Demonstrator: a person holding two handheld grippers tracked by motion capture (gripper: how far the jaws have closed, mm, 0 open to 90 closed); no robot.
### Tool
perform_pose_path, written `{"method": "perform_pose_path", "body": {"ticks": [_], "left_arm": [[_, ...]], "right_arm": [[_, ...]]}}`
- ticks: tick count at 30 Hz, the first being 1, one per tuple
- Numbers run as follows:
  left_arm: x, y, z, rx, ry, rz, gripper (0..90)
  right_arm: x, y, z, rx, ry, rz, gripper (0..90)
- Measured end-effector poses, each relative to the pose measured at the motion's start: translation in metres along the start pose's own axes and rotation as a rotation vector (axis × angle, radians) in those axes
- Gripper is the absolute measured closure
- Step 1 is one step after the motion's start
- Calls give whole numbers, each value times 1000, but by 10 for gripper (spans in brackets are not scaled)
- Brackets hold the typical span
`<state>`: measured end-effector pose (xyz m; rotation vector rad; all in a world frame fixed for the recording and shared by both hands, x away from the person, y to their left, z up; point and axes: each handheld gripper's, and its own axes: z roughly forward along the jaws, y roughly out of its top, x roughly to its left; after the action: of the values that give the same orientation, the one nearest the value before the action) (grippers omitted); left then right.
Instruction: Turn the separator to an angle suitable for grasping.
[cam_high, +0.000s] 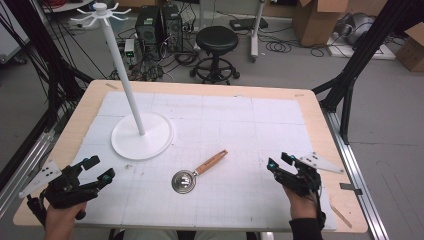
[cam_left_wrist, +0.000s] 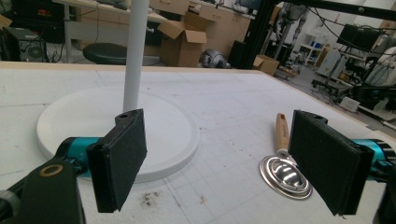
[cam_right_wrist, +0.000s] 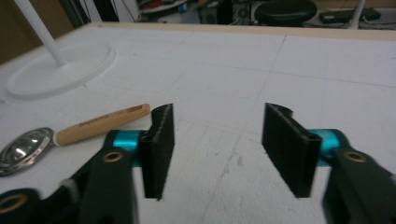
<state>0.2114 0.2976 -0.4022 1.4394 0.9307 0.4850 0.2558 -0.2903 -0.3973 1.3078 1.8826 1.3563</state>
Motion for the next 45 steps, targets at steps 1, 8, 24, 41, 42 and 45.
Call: {"method": "perform_pose_path", "body": {"ticks": [1, 8, 24, 41, 42, 45], "left_arm": [[0, 0, 0, 0, 0, 0, 199], [8, 0, -6, -14, 16, -26, 203], [11, 0, -8, -11, 15, -33, 206], [13, 0, -9, -6, 21, -41, 208], [13, 0, -9, -6, 21, -41, 208], [13, 0, -9, -10, 21, -44, 208]], "right_arm": [[1, 2, 9, 19, 8, -9, 537], [12, 17, 76, 139, 36, -82, 892], [37, 18, 154, 307, 94, -234, 893], [54, 10, 154, 330, 275, -177, 894], [54, 10, 154, 330, 275, -177, 894], [61, 8, 152, 333, 276, -181, 894]]}}
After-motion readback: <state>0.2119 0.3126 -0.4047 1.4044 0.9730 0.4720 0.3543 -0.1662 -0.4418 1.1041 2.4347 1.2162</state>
